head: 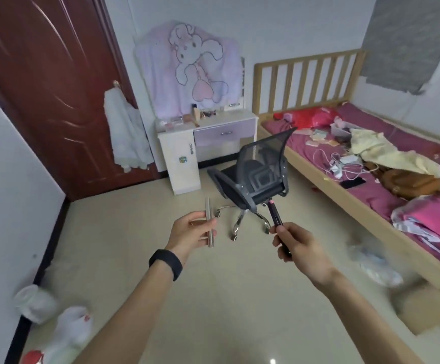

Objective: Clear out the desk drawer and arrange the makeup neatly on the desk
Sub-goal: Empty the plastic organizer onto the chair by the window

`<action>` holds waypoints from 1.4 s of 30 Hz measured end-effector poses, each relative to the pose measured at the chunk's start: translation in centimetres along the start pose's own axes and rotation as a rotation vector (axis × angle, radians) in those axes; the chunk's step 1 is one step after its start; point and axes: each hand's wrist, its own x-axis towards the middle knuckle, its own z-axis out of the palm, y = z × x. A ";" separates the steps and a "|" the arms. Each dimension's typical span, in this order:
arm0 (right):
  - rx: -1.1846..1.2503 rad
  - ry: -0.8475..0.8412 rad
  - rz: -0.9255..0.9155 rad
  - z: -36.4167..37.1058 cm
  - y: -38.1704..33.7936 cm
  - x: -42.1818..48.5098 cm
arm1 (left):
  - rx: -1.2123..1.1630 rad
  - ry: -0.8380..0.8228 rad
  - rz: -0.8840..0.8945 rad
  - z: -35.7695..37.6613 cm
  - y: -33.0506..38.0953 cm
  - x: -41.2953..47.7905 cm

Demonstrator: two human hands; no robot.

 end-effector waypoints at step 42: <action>0.068 -0.041 0.157 30.0 -13.6 88.1 | -0.056 0.132 -0.109 -23.6 18.9 88.6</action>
